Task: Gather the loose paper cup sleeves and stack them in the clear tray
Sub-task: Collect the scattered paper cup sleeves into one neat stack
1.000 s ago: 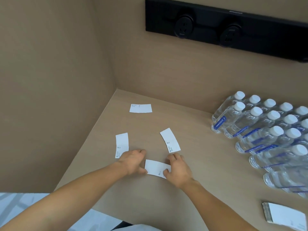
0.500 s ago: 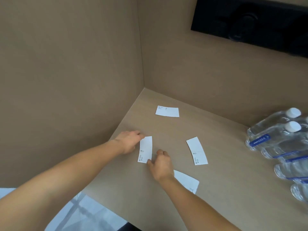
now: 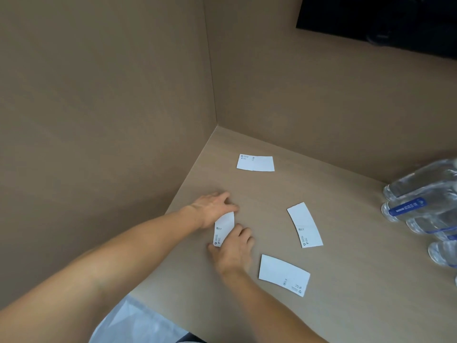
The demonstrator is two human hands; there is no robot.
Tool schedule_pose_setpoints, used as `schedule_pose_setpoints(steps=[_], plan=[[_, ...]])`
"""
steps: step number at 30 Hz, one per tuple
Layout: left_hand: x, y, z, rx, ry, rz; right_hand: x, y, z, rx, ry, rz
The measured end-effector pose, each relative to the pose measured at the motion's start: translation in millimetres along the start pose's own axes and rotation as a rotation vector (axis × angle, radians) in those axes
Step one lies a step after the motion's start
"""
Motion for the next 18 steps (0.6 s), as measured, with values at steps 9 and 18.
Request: schedule_pose_setpoints(steps=[9, 18], plan=[[-2, -3, -10, -0.024, 0.042, 0.114, -1, 10, -1, -0.004, 0.102, -0.128], [-9, -24, -30, 0.002, 0.047, 0.102, -17, 18, -1, 0.100, 0.226, -0.189]])
Point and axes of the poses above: each hand's wrist, its own z-axis towards the middle knuckle, its own y-axis out of the back of the hand, x = y × z, the point moved 8 cm from there along z, towards the middle knuckle, and after that the axes turned 14 degrees about x, right-handed, at the moved point
